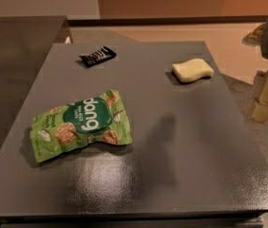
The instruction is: Pick sponge
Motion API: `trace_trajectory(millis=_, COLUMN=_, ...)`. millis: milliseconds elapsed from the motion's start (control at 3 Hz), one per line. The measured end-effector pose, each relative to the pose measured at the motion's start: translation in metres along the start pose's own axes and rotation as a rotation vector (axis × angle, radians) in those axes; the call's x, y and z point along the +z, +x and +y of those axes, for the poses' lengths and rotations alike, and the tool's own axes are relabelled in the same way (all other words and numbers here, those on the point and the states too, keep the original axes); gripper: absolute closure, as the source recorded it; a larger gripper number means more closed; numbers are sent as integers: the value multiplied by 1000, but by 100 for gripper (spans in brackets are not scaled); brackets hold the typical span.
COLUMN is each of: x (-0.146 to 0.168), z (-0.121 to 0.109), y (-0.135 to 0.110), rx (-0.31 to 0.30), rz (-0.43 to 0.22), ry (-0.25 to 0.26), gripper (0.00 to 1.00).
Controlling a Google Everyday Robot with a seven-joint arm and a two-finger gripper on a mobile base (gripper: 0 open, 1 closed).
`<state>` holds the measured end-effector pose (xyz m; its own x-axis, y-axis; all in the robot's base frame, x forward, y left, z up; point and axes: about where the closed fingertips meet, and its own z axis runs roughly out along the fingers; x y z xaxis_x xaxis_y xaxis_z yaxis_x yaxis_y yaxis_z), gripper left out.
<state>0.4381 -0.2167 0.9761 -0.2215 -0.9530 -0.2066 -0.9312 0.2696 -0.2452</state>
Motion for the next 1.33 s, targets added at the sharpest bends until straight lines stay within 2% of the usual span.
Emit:
trace_trajectory(millis=333, x=0, z=0, y=0, rx=0, rz=0, ry=0, gripper=0)
trace_trajectory(millis=667, x=10, z=-13, y=-3, rx=-14, rz=-38, ry=-10, gripper=0)
trace_trajectory(millis=1333, x=60, z=-80, y=-21, rx=-34, rz=-162, ry=-23, gripper=0)
